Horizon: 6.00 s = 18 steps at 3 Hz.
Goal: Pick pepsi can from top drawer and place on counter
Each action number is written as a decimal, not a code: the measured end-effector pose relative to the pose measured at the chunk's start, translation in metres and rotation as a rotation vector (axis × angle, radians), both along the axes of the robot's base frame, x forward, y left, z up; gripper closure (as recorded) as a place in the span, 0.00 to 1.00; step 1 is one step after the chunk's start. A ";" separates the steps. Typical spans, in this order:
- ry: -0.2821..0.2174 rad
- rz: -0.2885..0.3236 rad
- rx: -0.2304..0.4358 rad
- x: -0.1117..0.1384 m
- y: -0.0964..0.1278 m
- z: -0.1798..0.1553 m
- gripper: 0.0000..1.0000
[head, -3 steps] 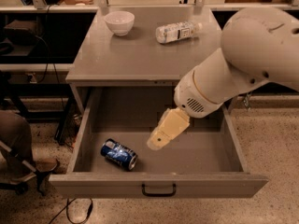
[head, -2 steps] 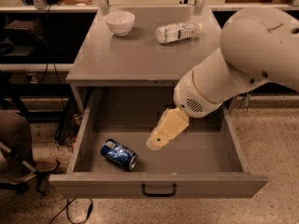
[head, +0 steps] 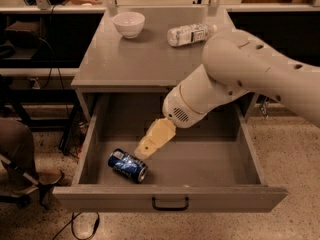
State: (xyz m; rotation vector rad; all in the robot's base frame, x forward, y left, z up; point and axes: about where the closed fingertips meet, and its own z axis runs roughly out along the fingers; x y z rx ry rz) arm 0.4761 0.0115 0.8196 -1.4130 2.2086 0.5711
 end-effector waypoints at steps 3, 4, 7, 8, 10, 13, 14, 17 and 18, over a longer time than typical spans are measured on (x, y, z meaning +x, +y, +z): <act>0.055 -0.054 0.037 0.025 0.080 -0.079 0.00; 0.047 -0.058 0.031 0.026 0.081 -0.080 0.00; -0.035 -0.103 -0.089 0.056 0.086 -0.136 0.00; -0.038 -0.109 -0.100 0.061 0.087 -0.147 0.00; -0.040 -0.101 -0.146 0.053 0.091 -0.173 0.00; -0.019 -0.091 -0.191 0.041 0.088 -0.196 0.43; -0.019 -0.089 -0.201 0.039 0.089 -0.198 0.65; -0.074 -0.129 0.116 0.075 0.037 -0.096 1.00; -0.177 -0.113 0.106 0.092 -0.004 -0.060 1.00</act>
Offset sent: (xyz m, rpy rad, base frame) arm 0.0204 0.0927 -0.0901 0.0657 0.0889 -0.0420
